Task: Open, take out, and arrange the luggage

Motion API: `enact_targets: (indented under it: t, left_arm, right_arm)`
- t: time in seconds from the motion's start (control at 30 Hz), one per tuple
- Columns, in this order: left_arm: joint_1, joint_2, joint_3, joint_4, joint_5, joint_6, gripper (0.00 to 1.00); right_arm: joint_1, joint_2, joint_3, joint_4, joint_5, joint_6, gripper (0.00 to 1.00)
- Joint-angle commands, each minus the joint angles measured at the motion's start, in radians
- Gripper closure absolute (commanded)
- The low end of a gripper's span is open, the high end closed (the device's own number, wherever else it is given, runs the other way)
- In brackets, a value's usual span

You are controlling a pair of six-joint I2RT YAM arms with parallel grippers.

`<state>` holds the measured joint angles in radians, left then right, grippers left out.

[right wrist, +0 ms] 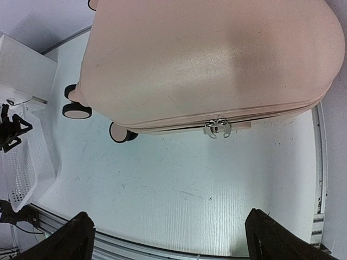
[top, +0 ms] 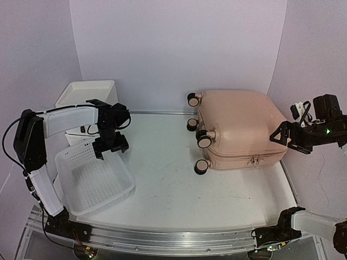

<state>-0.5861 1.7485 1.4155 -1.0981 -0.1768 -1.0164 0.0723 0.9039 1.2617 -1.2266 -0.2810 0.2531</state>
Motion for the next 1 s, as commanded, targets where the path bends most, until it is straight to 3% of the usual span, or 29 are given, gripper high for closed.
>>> enact_targets:
  t: [0.0,0.3,0.43,0.77,0.9,0.97]
  left_arm:
    - [0.048,0.074,0.078,-0.046,0.002,-0.167,0.17]
    - [0.173,0.061,0.019,-0.034,-0.007,-0.416,0.6]
    - [0.247,0.001,-0.046,-0.017,0.008,-0.475,0.72]
    - [0.395,-0.17,-0.168,0.019,0.004,-0.514,0.82]
    - [0.42,-0.223,-0.198,0.029,-0.007,-0.545,0.83]
    - [0.428,-0.234,-0.199,0.033,-0.008,-0.537,0.77]
  right_arm:
    - [-0.004,-0.002,0.038,0.003,-0.009,0.006,0.02]
    - [-0.004,0.047,0.025,0.007,-0.142,0.032,0.02]
    - [-0.002,0.069,0.019,0.022,-0.186,0.057,0.02]
    - [0.068,0.14,0.066,0.044,-0.214,0.069,0.02]
    - [0.104,0.162,0.071,0.035,-0.205,0.055,0.02]
    - [0.113,0.174,0.071,0.03,-0.204,0.05,0.02]
